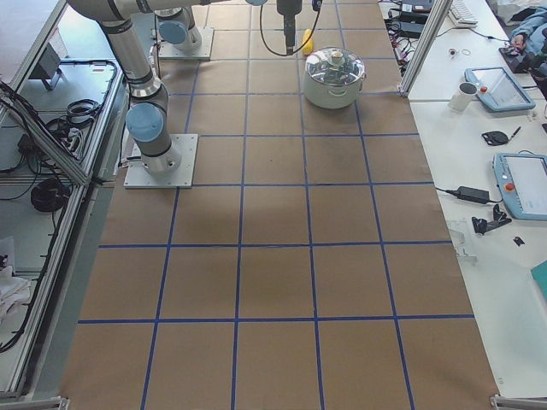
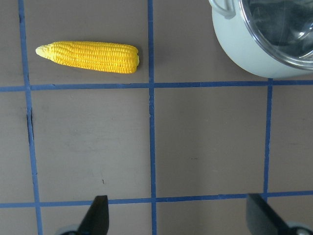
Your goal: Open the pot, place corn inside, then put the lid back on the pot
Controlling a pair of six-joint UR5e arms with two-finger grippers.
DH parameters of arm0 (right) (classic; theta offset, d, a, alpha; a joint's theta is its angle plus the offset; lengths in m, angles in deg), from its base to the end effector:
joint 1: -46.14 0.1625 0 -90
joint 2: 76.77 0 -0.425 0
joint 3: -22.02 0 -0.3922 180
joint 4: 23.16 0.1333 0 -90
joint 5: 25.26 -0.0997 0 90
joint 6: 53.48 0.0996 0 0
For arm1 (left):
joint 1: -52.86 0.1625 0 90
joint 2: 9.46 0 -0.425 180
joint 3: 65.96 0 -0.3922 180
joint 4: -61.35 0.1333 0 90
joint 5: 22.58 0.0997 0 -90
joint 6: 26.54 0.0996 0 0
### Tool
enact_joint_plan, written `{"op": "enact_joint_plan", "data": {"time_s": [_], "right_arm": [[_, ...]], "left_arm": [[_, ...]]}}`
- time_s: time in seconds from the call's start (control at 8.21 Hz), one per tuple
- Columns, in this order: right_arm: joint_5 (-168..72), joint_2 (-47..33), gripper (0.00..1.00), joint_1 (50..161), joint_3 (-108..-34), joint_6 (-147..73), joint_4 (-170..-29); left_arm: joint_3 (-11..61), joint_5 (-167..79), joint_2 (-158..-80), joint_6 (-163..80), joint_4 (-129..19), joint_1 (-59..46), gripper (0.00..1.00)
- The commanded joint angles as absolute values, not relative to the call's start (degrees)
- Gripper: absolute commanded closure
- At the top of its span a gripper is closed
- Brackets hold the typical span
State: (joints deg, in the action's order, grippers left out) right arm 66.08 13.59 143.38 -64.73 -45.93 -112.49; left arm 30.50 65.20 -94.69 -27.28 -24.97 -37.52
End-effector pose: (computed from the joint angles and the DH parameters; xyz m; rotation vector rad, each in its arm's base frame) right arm 0.1921 -0.4730 0.5179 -0.0094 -3.1239 0.0842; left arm -0.1402 -0.4589 0.4785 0.0087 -3.1020 0.0533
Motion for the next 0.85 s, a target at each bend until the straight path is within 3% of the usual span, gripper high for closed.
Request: {"op": "enact_joint_plan", "data": {"time_s": [0.0, 0.37, 0.73], "right_arm": [[66.1, 13.6, 0.0, 143.3, -64.8, -45.9, -112.5], [66.3, 13.6, 0.0, 143.4, -64.9, -45.6, -112.5], [66.3, 13.3, 0.0, 143.4, -64.5, -45.8, -112.5]], "left_arm": [[29.9, 66.7, -95.3, -6.7, -24.3, -35.1, 0.0], [29.8, 67.7, -100.1, 11.2, -20.0, -26.8, 0.0], [30.4, 67.6, -104.0, 31.4, -14.1, -26.4, 0.0]]}}
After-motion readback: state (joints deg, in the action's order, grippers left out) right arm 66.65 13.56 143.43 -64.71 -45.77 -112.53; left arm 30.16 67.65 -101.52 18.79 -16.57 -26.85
